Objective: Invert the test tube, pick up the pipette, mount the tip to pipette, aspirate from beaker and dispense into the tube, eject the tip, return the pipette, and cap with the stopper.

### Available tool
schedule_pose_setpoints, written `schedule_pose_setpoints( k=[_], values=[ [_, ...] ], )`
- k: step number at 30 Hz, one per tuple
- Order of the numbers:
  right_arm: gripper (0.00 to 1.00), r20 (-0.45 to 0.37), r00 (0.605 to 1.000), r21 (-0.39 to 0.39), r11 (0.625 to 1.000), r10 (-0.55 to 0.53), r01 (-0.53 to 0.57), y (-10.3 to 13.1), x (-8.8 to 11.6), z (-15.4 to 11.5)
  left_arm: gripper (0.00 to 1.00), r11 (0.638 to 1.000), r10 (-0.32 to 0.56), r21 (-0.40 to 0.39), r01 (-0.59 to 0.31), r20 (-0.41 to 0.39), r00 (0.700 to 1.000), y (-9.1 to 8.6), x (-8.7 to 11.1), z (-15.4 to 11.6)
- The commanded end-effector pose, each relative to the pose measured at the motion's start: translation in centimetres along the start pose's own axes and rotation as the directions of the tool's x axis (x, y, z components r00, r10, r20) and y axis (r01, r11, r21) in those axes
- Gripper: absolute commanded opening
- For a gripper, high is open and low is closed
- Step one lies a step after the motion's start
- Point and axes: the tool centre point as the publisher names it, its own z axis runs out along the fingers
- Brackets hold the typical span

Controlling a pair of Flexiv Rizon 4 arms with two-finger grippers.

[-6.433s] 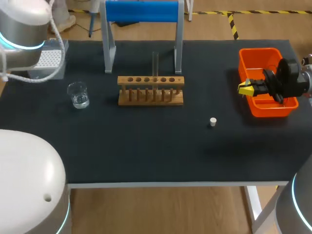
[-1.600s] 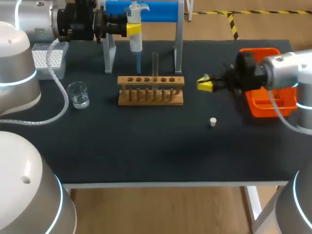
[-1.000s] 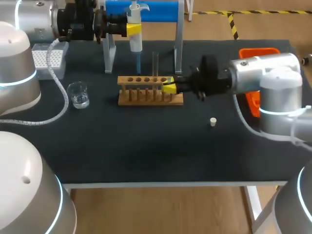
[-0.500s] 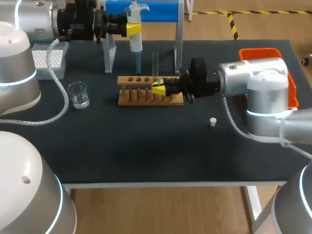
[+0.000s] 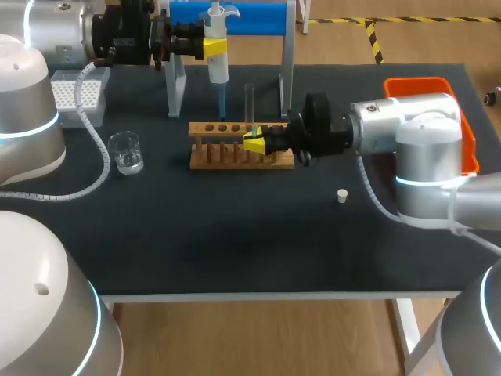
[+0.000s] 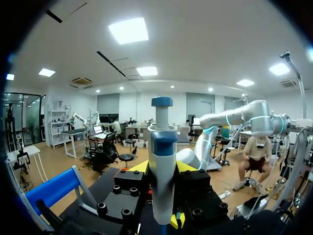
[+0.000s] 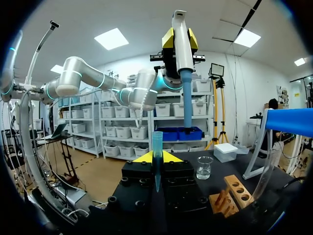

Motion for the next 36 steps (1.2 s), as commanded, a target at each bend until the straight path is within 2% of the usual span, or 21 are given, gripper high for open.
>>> schedule_pose_setpoints(
  k=[1,22,36],
  values=[
    [0.00,0.000,1.000,-0.001,1.000,-0.001,0.001,-0.1,-0.1,0.0,0.00,1.000,0.001,0.000,-0.001,0.001,1.000,0.0,0.1,0.0],
    [0.00,0.010,0.998,0.035,0.998,-0.056,0.056,-1.4,-3.2,2.5,0.00,1.000,0.001,0.000,-0.001,0.001,1.000,0.0,0.1,0.0],
    [0.00,0.028,0.998,0.020,0.998,-0.061,0.060,-2.0,-3.5,3.8,0.00,1.000,0.001,0.000,-0.001,0.001,1.000,0.0,0.1,0.0]
  ],
)
